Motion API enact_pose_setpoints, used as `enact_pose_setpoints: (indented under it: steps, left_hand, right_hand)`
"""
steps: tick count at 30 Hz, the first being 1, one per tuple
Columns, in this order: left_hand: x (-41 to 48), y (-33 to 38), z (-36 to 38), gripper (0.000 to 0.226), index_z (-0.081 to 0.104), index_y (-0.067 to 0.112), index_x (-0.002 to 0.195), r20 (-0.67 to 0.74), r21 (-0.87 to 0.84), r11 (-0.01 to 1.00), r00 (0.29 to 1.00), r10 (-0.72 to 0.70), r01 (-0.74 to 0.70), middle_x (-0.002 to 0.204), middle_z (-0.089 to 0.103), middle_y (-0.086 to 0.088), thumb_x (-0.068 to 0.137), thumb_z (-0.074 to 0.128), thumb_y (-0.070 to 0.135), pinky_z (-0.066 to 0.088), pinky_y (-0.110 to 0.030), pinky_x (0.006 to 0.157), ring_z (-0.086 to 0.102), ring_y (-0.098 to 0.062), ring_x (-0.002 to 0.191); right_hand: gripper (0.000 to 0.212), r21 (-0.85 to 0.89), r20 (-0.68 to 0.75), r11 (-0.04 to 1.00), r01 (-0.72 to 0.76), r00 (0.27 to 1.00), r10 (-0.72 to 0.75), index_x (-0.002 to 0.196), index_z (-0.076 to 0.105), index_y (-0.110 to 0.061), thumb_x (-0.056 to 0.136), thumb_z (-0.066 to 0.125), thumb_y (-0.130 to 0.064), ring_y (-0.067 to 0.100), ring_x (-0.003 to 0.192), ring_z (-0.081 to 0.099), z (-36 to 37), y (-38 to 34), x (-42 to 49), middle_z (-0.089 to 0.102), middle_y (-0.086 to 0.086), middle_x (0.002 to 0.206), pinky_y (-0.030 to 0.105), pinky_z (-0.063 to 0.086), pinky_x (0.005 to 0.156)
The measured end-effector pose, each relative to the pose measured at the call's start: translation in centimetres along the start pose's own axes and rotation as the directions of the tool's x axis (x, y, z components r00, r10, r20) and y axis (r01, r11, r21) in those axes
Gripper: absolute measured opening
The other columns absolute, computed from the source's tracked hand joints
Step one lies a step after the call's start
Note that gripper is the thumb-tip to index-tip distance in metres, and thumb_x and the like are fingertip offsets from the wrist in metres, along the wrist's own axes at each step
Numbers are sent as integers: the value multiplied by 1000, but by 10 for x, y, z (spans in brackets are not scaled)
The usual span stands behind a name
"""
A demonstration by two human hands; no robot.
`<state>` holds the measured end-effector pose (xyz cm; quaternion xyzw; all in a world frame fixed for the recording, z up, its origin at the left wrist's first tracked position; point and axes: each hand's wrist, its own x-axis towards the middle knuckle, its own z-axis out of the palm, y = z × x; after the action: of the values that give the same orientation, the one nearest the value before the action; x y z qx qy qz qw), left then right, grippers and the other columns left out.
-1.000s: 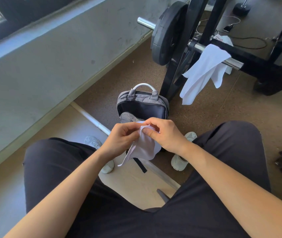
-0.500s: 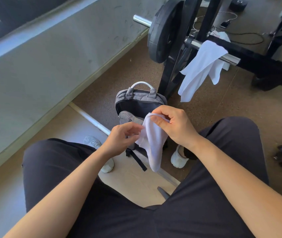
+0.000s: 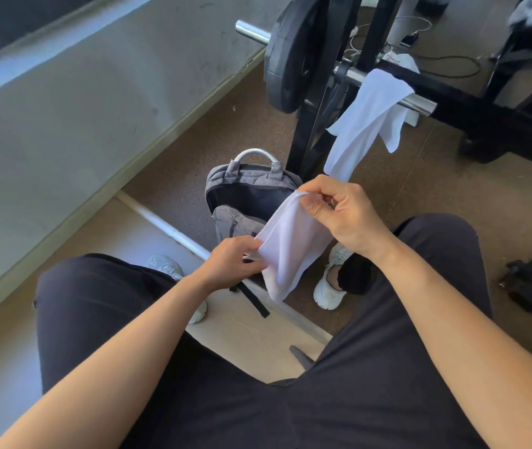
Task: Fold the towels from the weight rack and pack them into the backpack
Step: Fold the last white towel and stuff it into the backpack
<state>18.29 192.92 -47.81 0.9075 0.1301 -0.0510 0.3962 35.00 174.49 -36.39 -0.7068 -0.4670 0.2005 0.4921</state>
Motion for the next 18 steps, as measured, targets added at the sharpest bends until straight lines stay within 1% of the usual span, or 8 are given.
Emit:
enact_pose_setpoints:
  steps: [3, 5, 7, 10, 12, 15, 17, 18]
  left_hand:
    - [-1, -12, 3, 24, 61, 17, 77, 9, 62, 997, 999, -48, 47, 72, 55, 3, 87, 66, 39, 51, -51, 72, 52, -25, 72]
    - [-2, -19, 5, 24, 58, 18, 73, 17, 85, 994, 997, -76, 75, 66, 46, 2, 88, 64, 36, 49, -47, 70, 45, -24, 67]
    - [-3, -24, 2, 24, 59, 17, 76, 16, 103, 990, 995, -96, 93, 68, 48, -3, 91, 64, 35, 48, -45, 69, 43, -22, 67]
    - [-10, -26, -17, 16, 67, 18, 85, -60, 94, 992, 995, -80, 85, 69, 56, -1, 95, 68, 31, 49, -41, 67, 48, -21, 67]
    - [-19, -21, -35, 12, 71, 25, 86, -188, 40, 998, 981, -40, 48, 66, 62, 9, 97, 72, 21, 49, -34, 67, 53, -10, 62]
    - [-30, 1, -55, 26, 71, 37, 97, -466, -172, 984, 884, -31, -56, 78, 68, 32, 99, 68, 11, 46, -14, 70, 59, 10, 72]
    - [-33, 13, -63, 28, 71, 35, 104, -605, -303, 943, 792, -79, -138, 90, 73, 28, 102, 64, 9, 45, -11, 76, 61, 10, 81]
    - [-34, 16, -67, 26, 71, 35, 105, -653, -332, 929, 750, -103, -161, 85, 73, 20, 102, 63, 10, 44, -14, 73, 59, 6, 77]
  right_hand:
    - [9, -8, -120, 1000, -23, 993, 22, 104, 69, -18, 101, 60, -20, 4, 79, 58, -3, 2, 3, 66, -10, 85, 14, 44, 74]
    - [10, -8, -206, 999, -44, 978, 42, 104, 68, -18, 102, 59, -20, 3, 78, 57, -5, 5, 5, 66, -11, 83, 14, 45, 73]
    - [10, -11, -293, 996, -83, 953, 77, 105, 68, -20, 102, 58, -21, -1, 82, 58, -9, 11, 6, 65, -15, 85, 14, 46, 75]
    - [14, -57, -402, 985, -162, 907, 126, 104, 68, -21, 103, 57, -29, 10, 87, 62, -15, 26, 8, 69, 0, 92, 25, 51, 80]
    - [23, -77, -481, 975, -206, 864, 145, 101, 69, -15, 103, 56, -33, 16, 83, 62, -20, 35, 8, 68, 5, 87, 32, 53, 77]
    - [34, -101, -566, 958, -267, 808, 165, 94, 68, -12, 102, 53, -41, 20, 77, 61, -30, 44, 7, 66, 7, 80, 39, 53, 72]
    - [35, -127, -567, 950, -284, 807, 166, 89, 67, -11, 102, 53, -40, 20, 73, 60, -34, 48, 7, 64, 7, 76, 39, 50, 68]
    - [33, -123, -555, 951, -285, 814, 172, 88, 67, -8, 102, 54, -36, 21, 71, 58, -33, 49, 7, 63, 10, 74, 39, 48, 66]
